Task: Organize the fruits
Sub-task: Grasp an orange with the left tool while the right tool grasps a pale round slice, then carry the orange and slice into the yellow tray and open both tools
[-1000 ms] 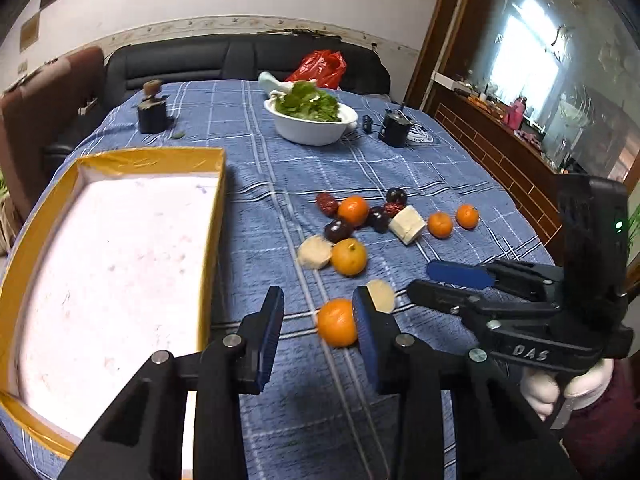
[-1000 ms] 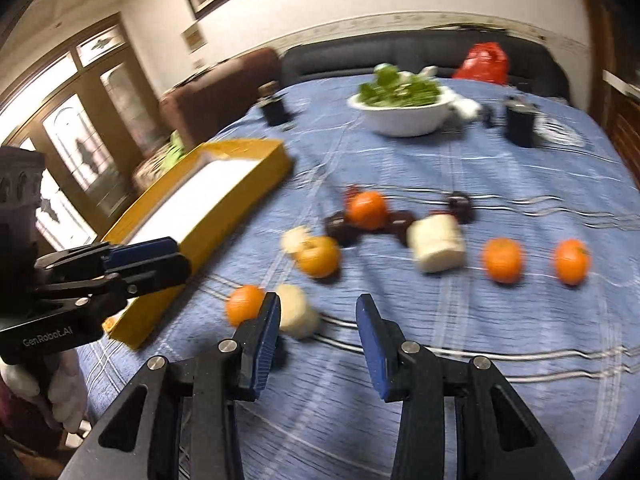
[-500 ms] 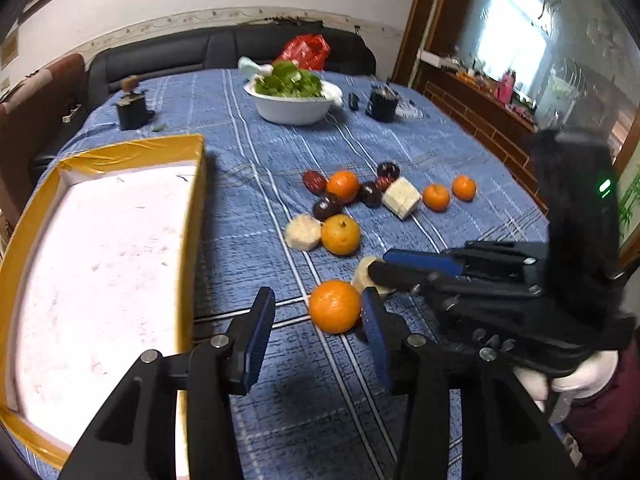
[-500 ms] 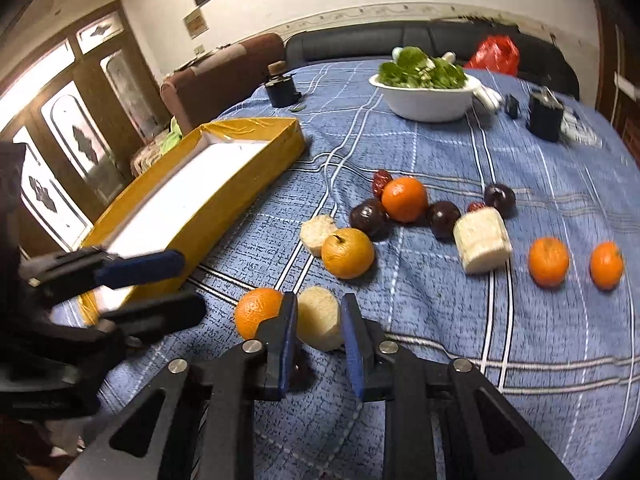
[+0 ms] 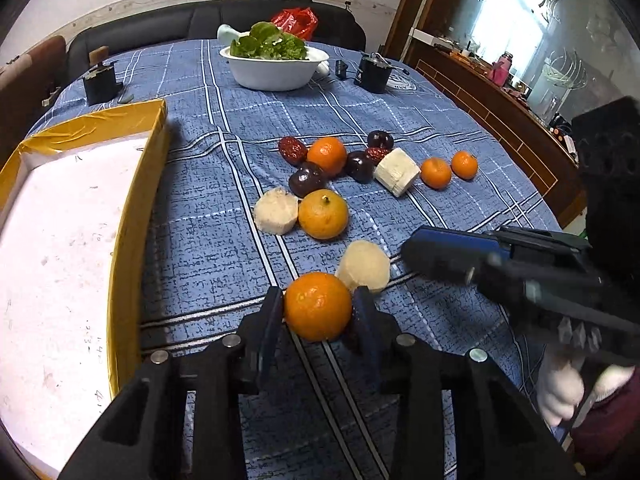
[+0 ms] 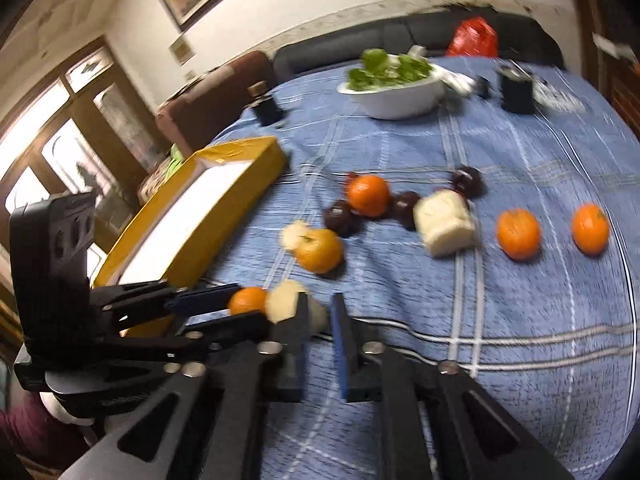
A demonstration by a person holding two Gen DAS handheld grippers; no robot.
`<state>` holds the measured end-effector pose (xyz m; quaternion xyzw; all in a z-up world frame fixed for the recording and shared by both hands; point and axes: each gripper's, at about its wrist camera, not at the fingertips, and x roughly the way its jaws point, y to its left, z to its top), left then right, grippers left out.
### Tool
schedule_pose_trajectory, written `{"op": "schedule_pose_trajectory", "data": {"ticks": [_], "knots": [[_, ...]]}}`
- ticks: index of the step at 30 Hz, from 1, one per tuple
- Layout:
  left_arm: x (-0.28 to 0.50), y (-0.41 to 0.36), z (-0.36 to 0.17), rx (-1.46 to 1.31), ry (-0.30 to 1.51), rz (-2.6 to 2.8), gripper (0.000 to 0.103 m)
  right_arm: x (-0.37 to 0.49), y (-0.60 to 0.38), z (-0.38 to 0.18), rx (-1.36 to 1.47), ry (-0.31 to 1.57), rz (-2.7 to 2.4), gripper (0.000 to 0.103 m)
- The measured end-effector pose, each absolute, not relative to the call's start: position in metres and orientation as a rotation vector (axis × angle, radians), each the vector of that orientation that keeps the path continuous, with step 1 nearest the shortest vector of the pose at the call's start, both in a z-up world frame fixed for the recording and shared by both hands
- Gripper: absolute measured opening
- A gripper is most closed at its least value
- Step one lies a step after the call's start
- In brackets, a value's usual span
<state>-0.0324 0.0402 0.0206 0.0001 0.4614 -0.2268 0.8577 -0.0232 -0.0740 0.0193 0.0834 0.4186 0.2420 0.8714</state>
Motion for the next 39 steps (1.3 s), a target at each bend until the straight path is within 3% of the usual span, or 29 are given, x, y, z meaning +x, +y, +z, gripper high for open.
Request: {"op": "schedule_pose_trajectory", "data": {"ticks": [1,3,12,15,20,28,39], "knots": [[-0.032,0.040,0.020,-0.002,0.967,-0.472,0.034,-0.024,-0.068,0.021,0.159,0.865,0.508,0.042],[-0.035,0.041,0.022,0.003,0.961,-0.455,0.033,-0.022,-0.062,0.022,0.131,0.861,0.491,0.046],[-0.076,0.075,0.058,-0.015,0.875,-0.401,0.033,-0.016,-0.036,0.011,0.006,0.908,0.437,0.046],[-0.085,0.095,0.075,-0.060,0.834,-0.360,0.033,-0.014,-0.030,0.003,-0.030,0.921,0.383,0.032],[-0.091,0.133,0.093,-0.049,0.778,-0.195,0.033,-0.033,-0.025,0.029,-0.050,0.850,0.345,0.032],[-0.082,0.205,0.086,-0.053,0.775,0.098,0.033,-0.057,0.046,0.086,-0.083,0.770,0.556,0.033],[-0.077,0.269,0.066,-0.124,0.825,0.228,0.034,-0.043,0.162,0.041,-0.166,0.899,0.694,0.033]]}}
